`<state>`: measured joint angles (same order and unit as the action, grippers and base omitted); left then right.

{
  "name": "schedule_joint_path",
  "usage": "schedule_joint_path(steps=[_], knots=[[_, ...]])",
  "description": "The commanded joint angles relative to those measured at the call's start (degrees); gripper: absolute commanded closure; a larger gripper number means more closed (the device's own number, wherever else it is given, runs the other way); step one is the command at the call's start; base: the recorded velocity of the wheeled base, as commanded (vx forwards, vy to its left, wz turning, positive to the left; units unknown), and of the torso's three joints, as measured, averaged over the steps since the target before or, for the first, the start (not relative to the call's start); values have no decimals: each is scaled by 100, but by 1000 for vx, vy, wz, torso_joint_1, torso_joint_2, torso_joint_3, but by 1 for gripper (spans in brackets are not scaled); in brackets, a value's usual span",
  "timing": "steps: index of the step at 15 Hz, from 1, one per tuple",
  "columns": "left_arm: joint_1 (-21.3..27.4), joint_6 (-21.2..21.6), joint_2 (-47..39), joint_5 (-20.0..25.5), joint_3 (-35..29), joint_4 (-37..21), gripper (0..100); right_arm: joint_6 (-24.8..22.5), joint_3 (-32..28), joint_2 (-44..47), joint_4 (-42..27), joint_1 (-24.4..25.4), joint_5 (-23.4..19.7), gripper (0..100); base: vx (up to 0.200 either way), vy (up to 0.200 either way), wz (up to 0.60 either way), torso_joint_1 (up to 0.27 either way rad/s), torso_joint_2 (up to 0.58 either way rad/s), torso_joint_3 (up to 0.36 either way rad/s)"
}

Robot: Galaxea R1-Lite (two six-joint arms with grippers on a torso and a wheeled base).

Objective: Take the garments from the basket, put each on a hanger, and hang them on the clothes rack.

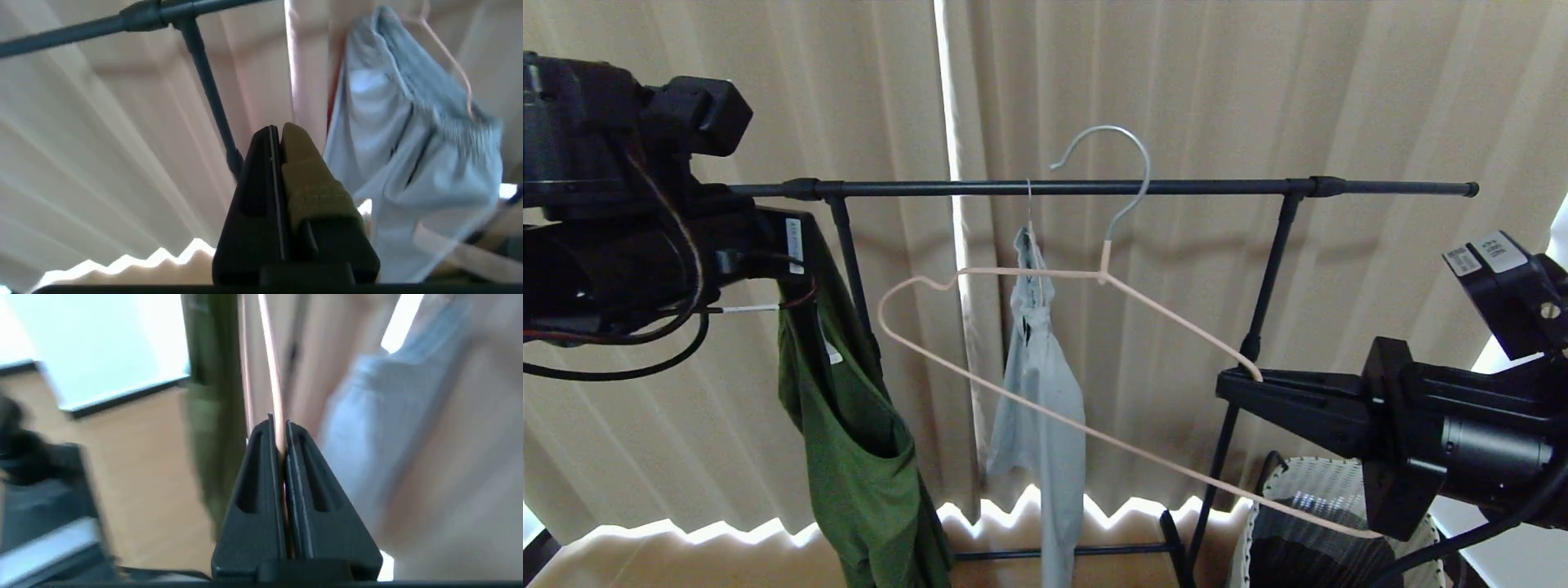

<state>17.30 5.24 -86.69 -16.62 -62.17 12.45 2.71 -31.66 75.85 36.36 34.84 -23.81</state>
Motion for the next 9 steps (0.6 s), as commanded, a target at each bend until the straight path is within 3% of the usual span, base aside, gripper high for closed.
schedule_joint_path(steps=[1,9], knots=[[81,-146,-419,-158,-252,-14,100,37,-33,220,81,190,-1,100,0,0,0,0,0,0],[133,-173,-428,-307,-234,-14,100,160,-455,826,275,216,61,100,0,0,0,0,0,0]])
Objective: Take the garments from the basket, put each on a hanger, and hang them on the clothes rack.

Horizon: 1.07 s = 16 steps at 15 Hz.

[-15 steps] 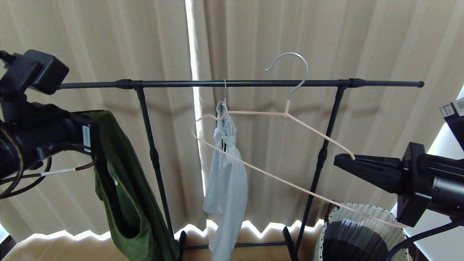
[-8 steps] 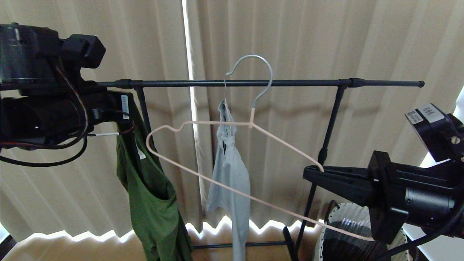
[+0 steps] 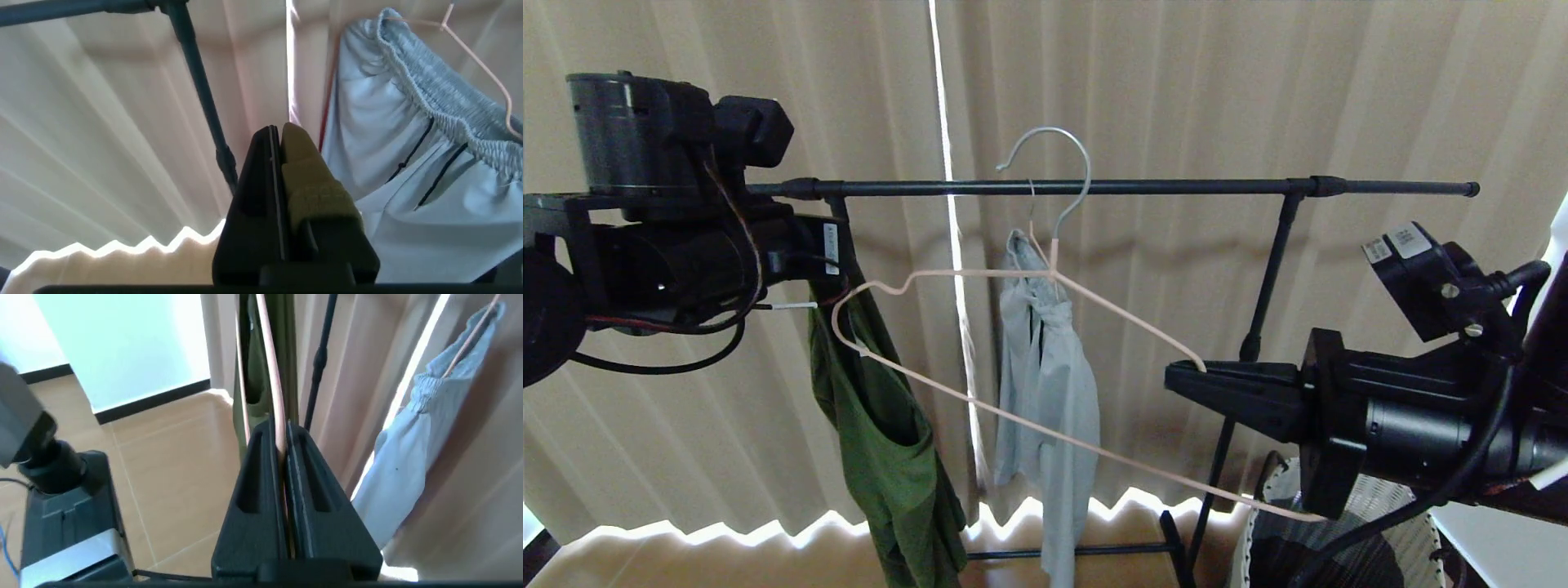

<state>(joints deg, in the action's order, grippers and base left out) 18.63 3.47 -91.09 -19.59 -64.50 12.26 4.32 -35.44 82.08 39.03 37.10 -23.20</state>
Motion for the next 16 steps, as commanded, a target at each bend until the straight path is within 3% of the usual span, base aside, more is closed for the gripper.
schedule_joint_path(steps=[1,5,16], knots=[[27,13,3,-186,-19,4,100,17,-112,388,254,-9,61,100,0,0,0,0,0,0],[45,13,3,-291,-36,4,100,289,-156,950,1071,8,430,100,0,0,0,0,0,0],[88,30,-23,-291,-63,4,100,606,-121,906,1106,342,430,100,0,0,0,0,0,0]])
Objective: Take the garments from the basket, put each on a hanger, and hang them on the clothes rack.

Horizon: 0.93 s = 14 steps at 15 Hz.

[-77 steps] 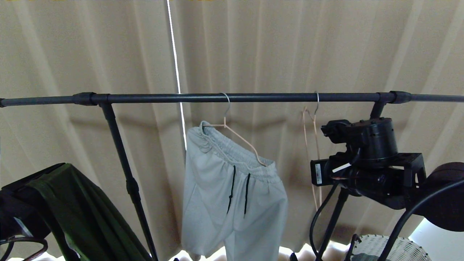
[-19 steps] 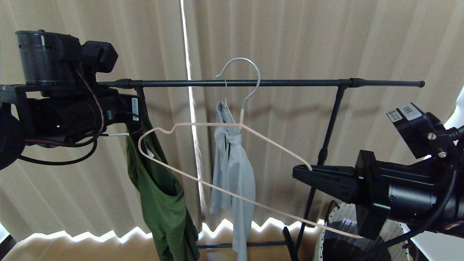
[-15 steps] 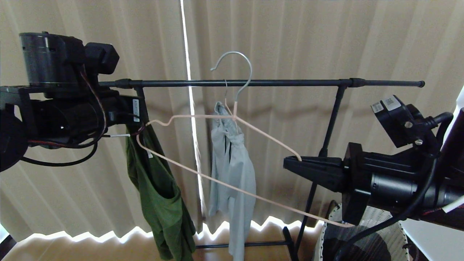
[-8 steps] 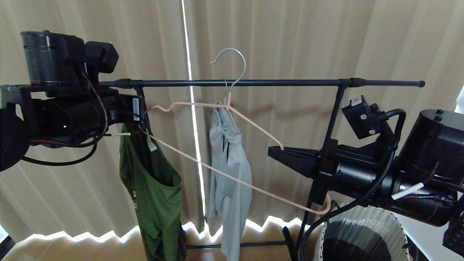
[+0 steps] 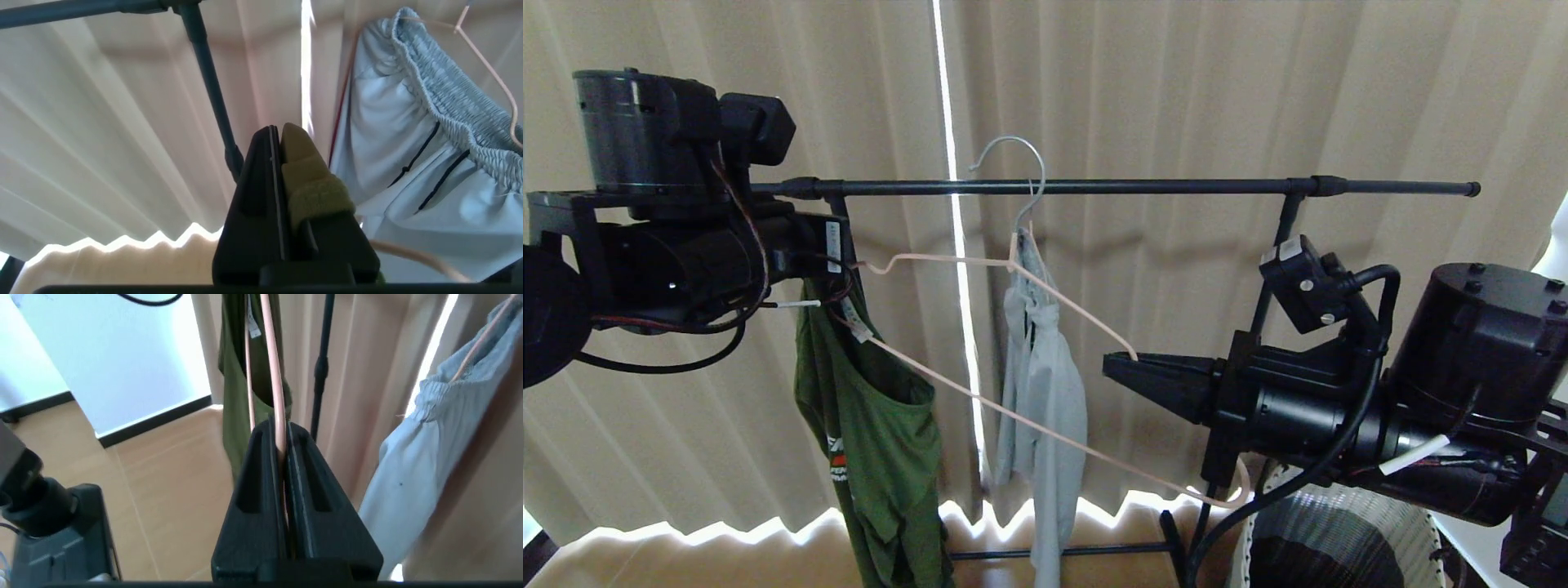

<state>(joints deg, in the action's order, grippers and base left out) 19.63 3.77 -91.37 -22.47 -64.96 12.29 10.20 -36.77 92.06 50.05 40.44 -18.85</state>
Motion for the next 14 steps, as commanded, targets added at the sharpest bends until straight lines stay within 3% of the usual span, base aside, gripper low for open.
schedule_joint_path(steps=[1,14], knots=[[-12,1,5,-3,-16,2,100,26,12,-110,4,8,-5,100,0,0,0,0,0,0],[-3,1,31,-21,-16,19,100,61,64,-154,4,219,-5,100,0,0,0,0,0,0]])
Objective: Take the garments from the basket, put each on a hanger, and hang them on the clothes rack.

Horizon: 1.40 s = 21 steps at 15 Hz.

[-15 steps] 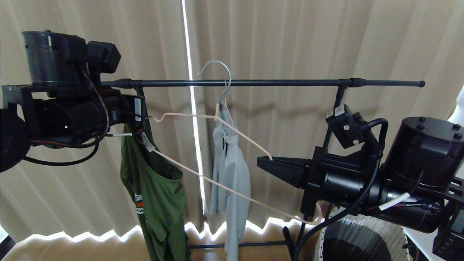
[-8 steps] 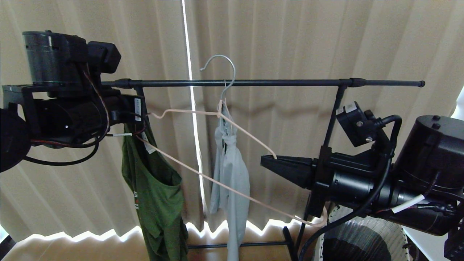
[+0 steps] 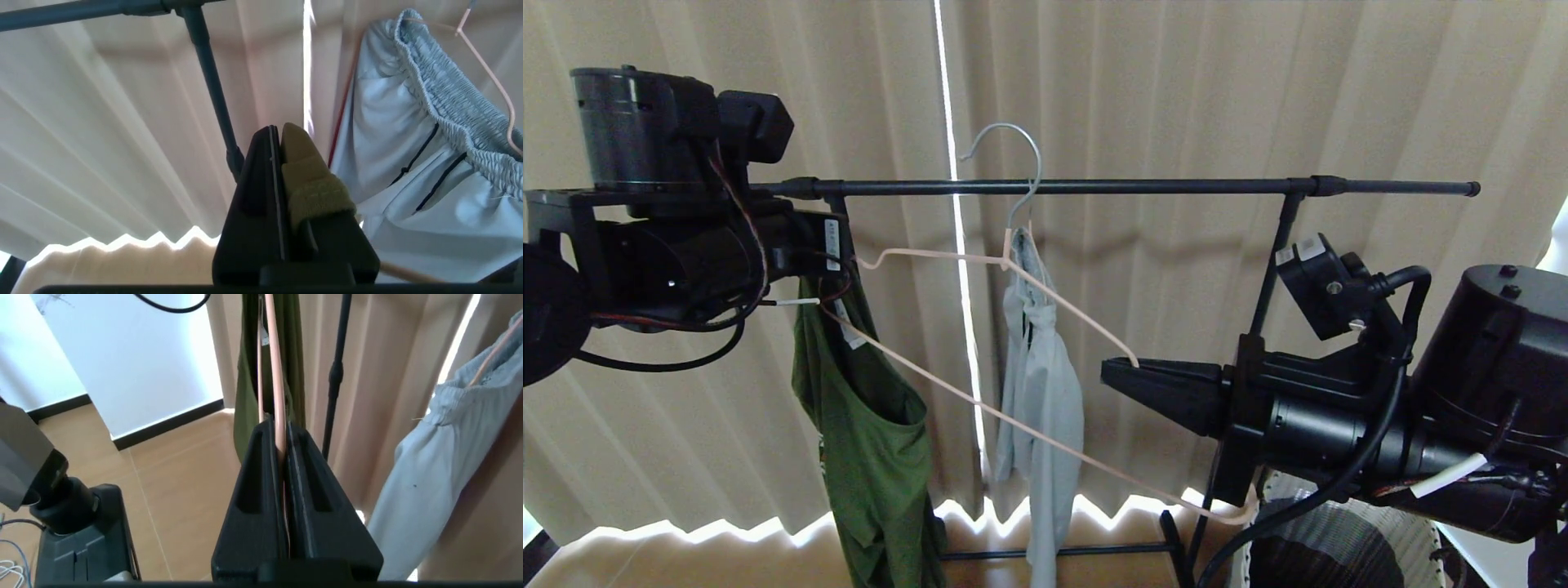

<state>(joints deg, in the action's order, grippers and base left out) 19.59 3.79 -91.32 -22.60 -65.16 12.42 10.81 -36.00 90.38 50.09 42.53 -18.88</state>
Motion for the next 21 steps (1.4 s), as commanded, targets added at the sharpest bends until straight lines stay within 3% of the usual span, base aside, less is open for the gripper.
schedule_joint_path(steps=[1,6,11,15,21], knots=[[1,-10,27,1,12,6,100,9,-21,32,18,9,-1,100,0,0,0,0,0,0],[256,-45,325,63,65,6,100,422,5,120,238,9,-10,100,0,0,0,0,0,0],[388,-54,457,72,73,6,100,404,-39,357,256,9,7,100,0,0,0,0,0,0],[897,-212,756,63,276,-12,100,386,-56,902,1020,-26,16,100,0,0,0,0,0,0],[1829,-221,949,186,407,32,100,386,-241,1140,1029,-26,7,100,0,0,0,0,0,0]])
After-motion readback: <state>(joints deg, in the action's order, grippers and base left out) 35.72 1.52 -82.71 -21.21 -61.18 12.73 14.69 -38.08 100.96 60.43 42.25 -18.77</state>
